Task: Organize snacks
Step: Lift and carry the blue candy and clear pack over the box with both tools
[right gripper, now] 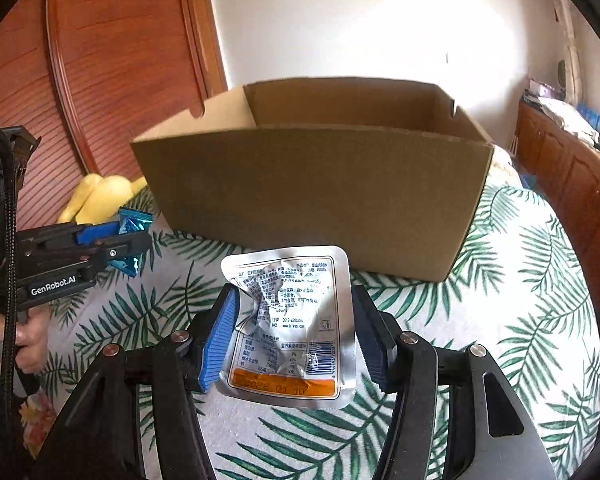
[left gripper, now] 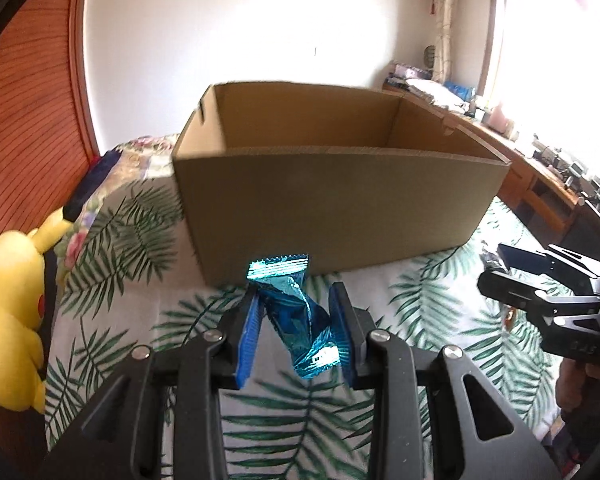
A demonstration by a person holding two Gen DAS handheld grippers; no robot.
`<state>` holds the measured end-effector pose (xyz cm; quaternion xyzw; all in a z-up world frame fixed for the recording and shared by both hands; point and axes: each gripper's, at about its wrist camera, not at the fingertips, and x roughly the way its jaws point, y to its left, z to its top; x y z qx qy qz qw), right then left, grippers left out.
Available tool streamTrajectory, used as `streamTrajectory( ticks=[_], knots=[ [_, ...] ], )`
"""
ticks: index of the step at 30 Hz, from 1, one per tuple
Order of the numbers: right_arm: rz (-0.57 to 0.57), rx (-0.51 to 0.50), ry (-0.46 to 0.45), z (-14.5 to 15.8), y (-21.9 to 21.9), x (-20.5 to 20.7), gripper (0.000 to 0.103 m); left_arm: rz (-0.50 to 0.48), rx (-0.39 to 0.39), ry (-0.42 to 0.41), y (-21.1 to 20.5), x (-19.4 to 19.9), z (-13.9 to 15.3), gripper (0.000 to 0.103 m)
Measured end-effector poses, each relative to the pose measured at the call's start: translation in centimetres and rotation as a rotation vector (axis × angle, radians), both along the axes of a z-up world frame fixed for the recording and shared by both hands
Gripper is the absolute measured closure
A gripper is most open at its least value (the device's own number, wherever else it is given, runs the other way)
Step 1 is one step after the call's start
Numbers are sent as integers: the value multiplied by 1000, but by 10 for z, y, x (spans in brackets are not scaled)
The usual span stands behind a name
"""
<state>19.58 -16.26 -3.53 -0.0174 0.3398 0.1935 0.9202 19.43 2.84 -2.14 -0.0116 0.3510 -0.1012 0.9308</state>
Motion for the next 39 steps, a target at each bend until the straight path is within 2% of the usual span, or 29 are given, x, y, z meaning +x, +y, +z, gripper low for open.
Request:
streamTrajectory(
  ticks=[14, 23, 30, 39],
  knots=[
    [2, 0, -91, 38, -11, 10, 45, -70, -4, -101, -17, 15, 48, 71],
    [26, -15, -165, 67, -3, 29, 45, -85, 3, -163, -24, 40, 73, 71],
    [31, -20, -193, 78, 2, 58, 45, -73, 14, -156, -21, 79, 66, 71],
    [32, -18, -193, 75, 9, 94, 45, -48, 17, -119, -16, 121, 49, 71]
  ],
)
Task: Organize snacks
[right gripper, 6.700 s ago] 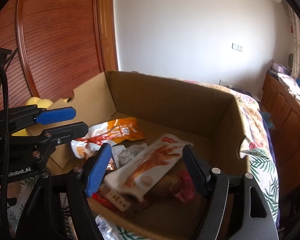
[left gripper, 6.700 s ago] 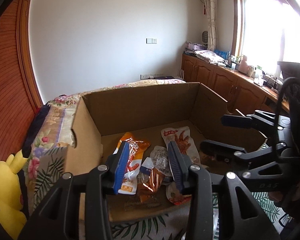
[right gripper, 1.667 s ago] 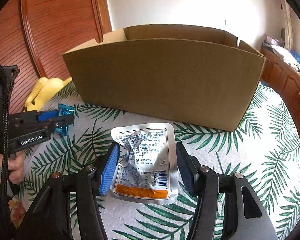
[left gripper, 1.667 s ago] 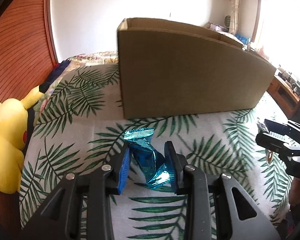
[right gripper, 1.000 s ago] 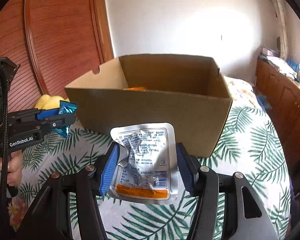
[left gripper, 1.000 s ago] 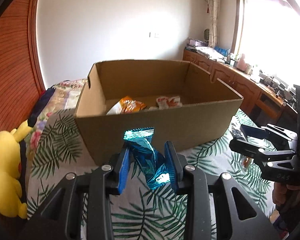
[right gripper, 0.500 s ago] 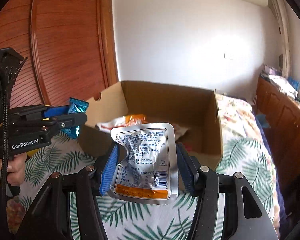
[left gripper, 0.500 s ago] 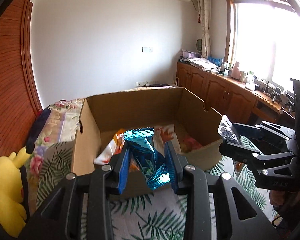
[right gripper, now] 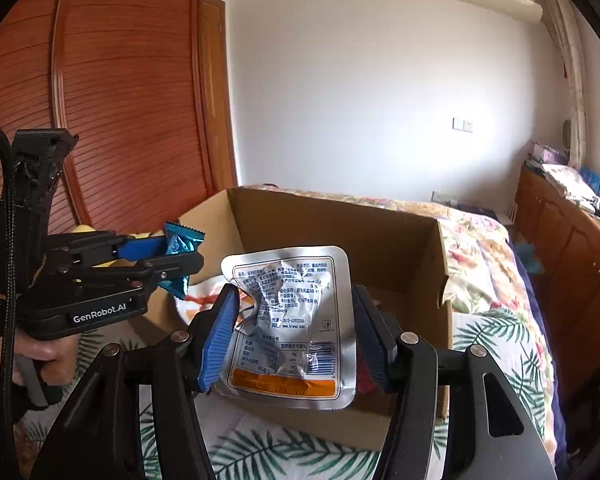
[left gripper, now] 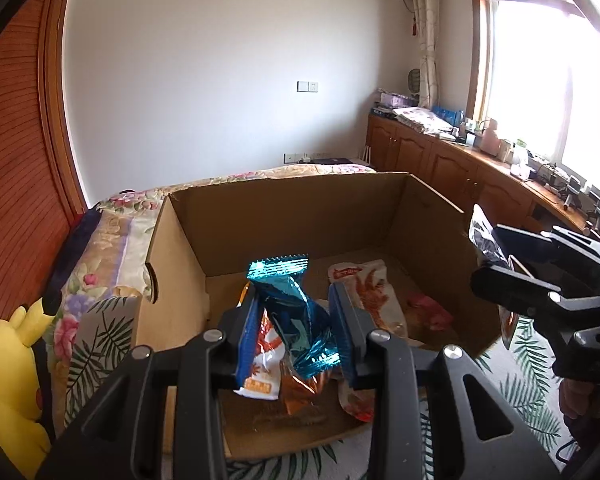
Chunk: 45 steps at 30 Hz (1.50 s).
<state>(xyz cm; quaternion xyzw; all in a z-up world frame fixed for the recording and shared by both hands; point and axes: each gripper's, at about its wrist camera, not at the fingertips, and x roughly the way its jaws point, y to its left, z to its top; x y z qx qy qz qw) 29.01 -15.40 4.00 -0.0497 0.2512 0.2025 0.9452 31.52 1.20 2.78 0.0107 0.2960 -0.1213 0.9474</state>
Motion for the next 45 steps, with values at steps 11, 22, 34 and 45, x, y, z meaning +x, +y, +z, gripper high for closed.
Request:
streamTrajectory(
  ticks=[11, 22, 34, 45],
  knots=[
    [-19, -15, 43, -18, 4, 38, 45, 26, 29, 31, -6, 19, -17, 70],
    [-21, 15, 96, -36, 0, 53, 44, 40, 49, 46, -10, 22, -24, 65],
    [-36, 34, 76, -32, -1, 43, 37, 48, 68, 32, -11, 12, -22, 58],
    [-72, 28, 37, -12, -9, -5, 37, 37, 60, -25, -17, -39, 13, 56]
  ],
)
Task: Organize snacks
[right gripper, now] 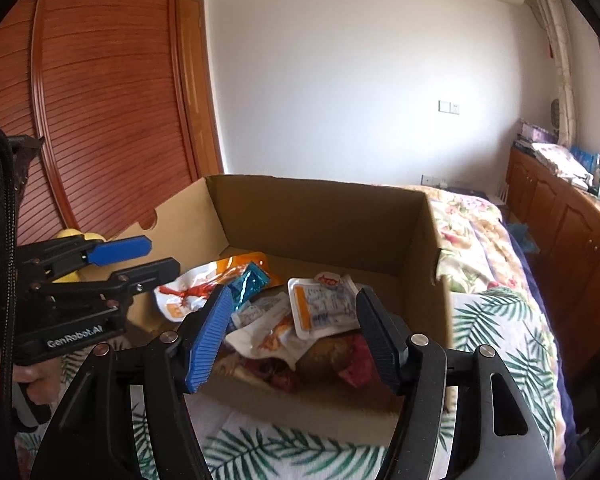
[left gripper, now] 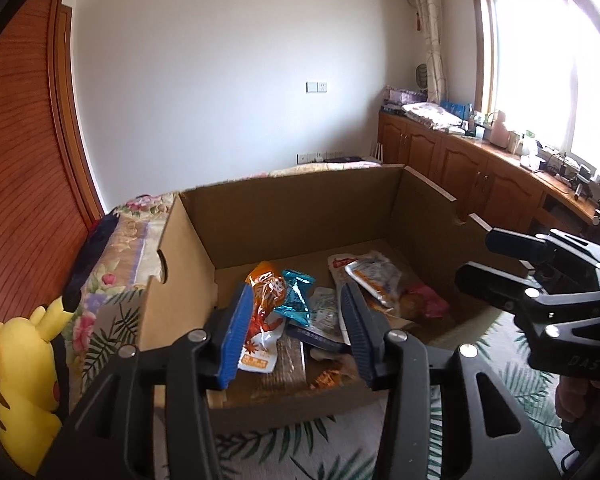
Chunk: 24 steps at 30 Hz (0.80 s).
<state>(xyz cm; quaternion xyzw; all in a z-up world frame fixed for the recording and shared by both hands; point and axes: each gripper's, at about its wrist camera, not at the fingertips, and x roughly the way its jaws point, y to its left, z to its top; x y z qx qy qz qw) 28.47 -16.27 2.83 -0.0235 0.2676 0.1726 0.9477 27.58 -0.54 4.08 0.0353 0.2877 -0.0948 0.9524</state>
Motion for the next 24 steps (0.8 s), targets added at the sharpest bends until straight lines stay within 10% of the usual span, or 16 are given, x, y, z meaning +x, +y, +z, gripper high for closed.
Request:
streamTrajectory(
  ticks=[24],
  knots=[
    [-92, -2, -81, 28, -8, -135, 17, 28, -10, -92, 4, -141, 24, 33]
  ],
)
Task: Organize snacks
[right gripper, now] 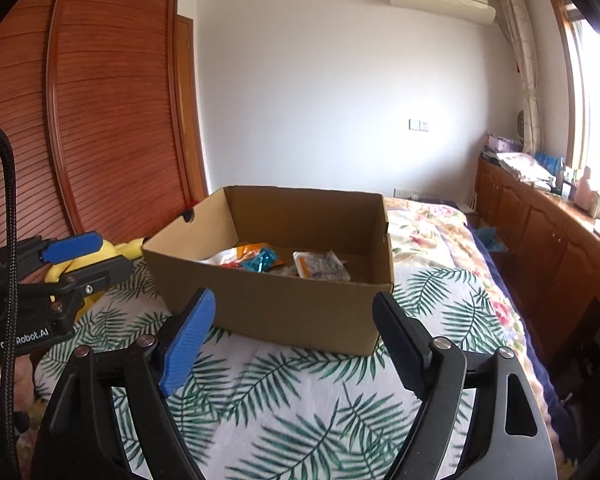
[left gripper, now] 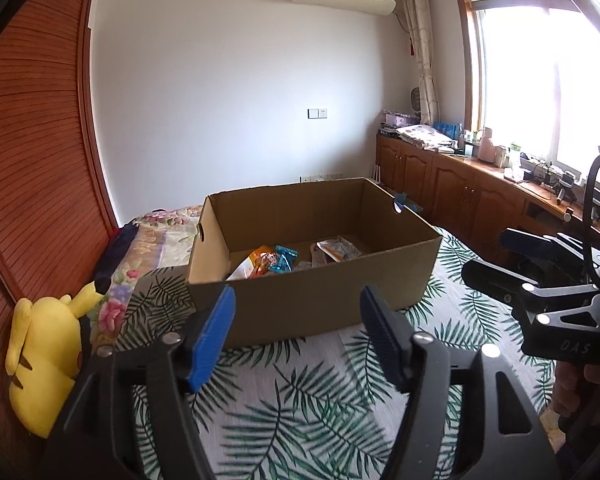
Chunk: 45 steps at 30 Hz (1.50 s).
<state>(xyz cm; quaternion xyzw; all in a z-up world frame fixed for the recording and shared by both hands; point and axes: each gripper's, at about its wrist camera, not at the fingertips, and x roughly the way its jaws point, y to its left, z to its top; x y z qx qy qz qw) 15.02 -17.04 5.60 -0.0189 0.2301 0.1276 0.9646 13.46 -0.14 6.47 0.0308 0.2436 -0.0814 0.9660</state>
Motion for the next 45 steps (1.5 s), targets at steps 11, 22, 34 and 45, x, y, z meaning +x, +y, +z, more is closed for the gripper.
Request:
streamTrajectory(
  ticks=[11, 22, 34, 45],
  knots=[
    [-41, 5, -29, 0, -4, -41, 0, 53, 4, -29, 4, -37, -3, 18],
    [-85, 5, -45, 3, -9, -69, 0, 107, 3, -44, 5, -67, -4, 5],
    [-142, 17, -71, 9, -29, -108, 0, 106, -9, -56, -2, -107, 0, 5],
    [-165, 19, -82, 6, -38, -135, 0, 103, -22, -57, -3, -124, -4, 5]
  ],
)
